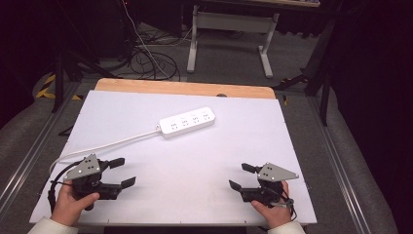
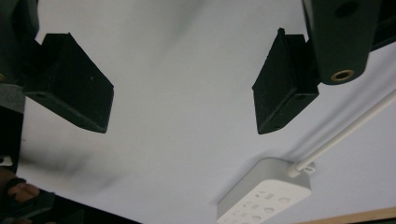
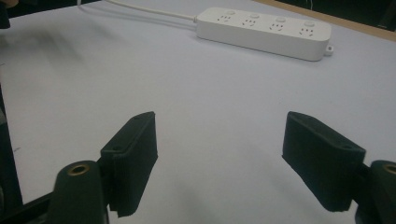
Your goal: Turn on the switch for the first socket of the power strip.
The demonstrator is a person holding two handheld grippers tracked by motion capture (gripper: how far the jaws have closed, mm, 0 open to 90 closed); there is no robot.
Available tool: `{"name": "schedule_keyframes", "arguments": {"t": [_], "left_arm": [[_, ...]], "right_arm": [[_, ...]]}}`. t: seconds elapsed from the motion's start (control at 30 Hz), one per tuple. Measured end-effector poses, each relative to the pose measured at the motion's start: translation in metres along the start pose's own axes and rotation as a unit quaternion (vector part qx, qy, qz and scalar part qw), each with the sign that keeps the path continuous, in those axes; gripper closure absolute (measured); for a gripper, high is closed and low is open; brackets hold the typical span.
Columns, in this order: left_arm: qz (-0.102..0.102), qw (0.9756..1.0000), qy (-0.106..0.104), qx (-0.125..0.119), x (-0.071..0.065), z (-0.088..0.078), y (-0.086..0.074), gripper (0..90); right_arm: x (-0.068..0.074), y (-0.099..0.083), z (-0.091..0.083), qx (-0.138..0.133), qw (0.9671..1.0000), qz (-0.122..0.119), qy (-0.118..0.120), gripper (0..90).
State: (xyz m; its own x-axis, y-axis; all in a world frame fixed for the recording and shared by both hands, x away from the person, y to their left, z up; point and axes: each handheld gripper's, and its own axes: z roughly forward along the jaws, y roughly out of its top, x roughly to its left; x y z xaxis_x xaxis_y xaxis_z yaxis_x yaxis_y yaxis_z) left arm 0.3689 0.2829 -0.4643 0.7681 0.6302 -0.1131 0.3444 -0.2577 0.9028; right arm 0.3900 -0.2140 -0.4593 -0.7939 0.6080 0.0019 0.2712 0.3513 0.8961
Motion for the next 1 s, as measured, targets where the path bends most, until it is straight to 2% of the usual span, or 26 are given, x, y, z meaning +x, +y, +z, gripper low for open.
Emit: {"name": "schedule_keyframes", "arguments": {"t": [0.1,0.17,0.27,0.4,0.57,0.7,0.8,1.0], "left_arm": [[0.014,0.9998,0.007,0.016,0.001,0.001,-0.008,21.2],[0.036,0.9986,0.02,0.033,0.0,0.003,-0.014,21.6],[0.046,0.9981,0.015,0.039,-0.003,0.002,-0.017,21.7],[0.035,0.999,0.003,0.027,-0.006,0.002,-0.018,21.9],[0.008,0.9999,0.011,0.004,-0.003,0.002,-0.016,22.2],[0.005,0.9998,0.017,-0.003,0.0,-0.002,-0.015,22.1],[0.022,0.9993,0.03,0.002,0.001,-0.003,-0.015,22.0],[0.042,0.9982,0.042,0.006,-0.001,-0.005,-0.013,21.6]], "right_arm": [[0.0,0.0,0.0,0.001,1.0,0.0,0.0,26.9],[0.0,0.0,0.0,0.0,1.0,0.0,0.0,26.9],[0.0,0.0,-0.001,0.0,1.0,0.0,-0.001,26.9],[-0.001,-0.001,-0.001,0.0,1.0,0.0,-0.001,26.9],[0.0,0.0,-0.002,-0.003,1.0,0.0,-0.002,26.9],[0.0,0.0,-0.003,-0.004,1.0,0.0,-0.002,26.9],[0.0,0.0,-0.002,-0.003,1.0,0.0,-0.002,26.9],[0.0,0.0,-0.001,-0.001,1.0,0.0,-0.003,26.9]]}}
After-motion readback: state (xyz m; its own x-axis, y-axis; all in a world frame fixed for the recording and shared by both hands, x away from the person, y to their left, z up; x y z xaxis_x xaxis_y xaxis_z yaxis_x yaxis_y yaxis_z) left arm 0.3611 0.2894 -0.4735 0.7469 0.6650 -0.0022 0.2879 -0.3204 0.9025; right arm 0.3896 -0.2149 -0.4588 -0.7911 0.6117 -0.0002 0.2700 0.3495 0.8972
